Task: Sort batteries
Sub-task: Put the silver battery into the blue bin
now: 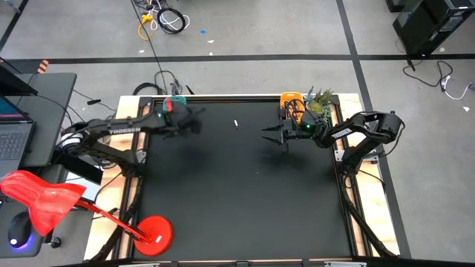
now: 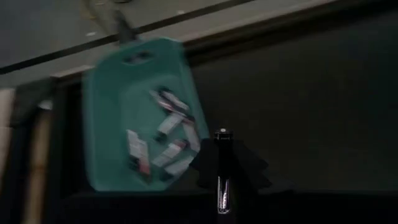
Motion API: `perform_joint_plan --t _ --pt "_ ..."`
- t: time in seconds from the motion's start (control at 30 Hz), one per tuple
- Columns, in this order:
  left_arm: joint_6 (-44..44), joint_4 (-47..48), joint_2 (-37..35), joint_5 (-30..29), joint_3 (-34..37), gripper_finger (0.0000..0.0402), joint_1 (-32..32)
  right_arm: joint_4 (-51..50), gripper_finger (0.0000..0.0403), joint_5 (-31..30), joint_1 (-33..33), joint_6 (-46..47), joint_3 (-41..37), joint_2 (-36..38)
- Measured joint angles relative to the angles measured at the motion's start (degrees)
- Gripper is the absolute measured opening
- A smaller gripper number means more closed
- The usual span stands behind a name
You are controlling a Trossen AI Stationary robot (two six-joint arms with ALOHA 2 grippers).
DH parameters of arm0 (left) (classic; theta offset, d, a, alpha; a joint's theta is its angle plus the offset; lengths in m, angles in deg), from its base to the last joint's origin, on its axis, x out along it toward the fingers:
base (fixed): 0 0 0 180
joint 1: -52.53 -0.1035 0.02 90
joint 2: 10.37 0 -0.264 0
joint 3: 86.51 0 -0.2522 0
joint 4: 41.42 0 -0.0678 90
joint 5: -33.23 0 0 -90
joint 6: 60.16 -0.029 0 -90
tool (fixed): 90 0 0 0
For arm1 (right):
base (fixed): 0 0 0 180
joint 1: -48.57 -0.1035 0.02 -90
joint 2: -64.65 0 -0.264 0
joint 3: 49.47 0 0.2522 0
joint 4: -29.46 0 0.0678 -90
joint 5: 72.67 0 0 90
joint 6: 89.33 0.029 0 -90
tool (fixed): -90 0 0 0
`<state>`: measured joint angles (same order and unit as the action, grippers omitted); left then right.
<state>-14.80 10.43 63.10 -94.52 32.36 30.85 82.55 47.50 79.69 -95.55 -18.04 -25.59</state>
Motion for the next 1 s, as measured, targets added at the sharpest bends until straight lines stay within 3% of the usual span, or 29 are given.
perform_joint_plan --t 0.17,0.4,0.57,0.77,1.0 --pt "-5.97 -0.42 0.94 0.46 0.00 0.0020 -10.43 0.09 0.0151 0.00 -0.06 0.00 0.00 0.00" --pt "-7.89 -4.24 1.36 7.67 -0.07 0.0114 -17.28 0.39 0.0151 0.00 -0.04 -0.13 0.00 0.00" --pt "-8.84 -8.82 1.36 9.56 -0.07 0.0166 -16.43 0.39 0.0151 0.06 -0.04 0.02 0.00 0.00" --pt "-7.64 -24.20 5.42 21.59 -0.22 0.0172 -11.12 0.28 0.0151 0.37 -0.04 0.23 0.04 0.00" --pt "-4.65 -26.45 20.95 19.10 -10.22 0.0168 -1.96 -0.92 0.0151 -2.34 0.29 0.26 0.09 0.00"
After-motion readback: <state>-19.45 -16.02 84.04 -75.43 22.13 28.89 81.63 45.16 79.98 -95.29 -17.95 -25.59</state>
